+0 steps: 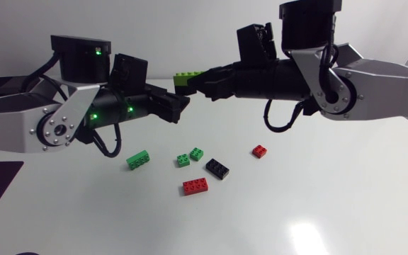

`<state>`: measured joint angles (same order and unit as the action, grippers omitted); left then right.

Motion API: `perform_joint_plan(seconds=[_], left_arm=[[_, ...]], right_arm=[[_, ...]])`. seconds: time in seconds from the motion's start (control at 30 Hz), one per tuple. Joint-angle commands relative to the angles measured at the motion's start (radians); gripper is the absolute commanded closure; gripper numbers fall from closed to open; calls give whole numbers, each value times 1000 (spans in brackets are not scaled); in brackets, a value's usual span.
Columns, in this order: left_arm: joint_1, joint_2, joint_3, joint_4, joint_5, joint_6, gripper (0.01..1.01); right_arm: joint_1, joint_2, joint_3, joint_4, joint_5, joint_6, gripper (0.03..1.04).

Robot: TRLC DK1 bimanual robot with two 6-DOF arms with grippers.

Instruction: Separate the duplo bricks

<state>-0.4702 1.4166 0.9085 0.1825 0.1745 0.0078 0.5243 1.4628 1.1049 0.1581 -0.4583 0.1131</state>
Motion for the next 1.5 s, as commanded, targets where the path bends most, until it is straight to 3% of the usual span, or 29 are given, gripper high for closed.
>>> perform_joint_plan(seconds=[0.0, 0.6, 0.7, 1.47], left_arm=[[7, 18, 38, -3, 19, -62, 174], [-35, 12, 53, 20, 20, -104, 179], [-36, 12, 53, 26, 20, -112, 246], [-31, 88, 110, 34, 20, -143, 313]], right_arm=[[6, -22, -37, 37, 29, 19, 969], [-37, 94, -17, 107, 83, 109, 969], [-41, 93, -17, 115, 86, 123, 969], [-23, 74, -17, 118, 102, 131, 969]])
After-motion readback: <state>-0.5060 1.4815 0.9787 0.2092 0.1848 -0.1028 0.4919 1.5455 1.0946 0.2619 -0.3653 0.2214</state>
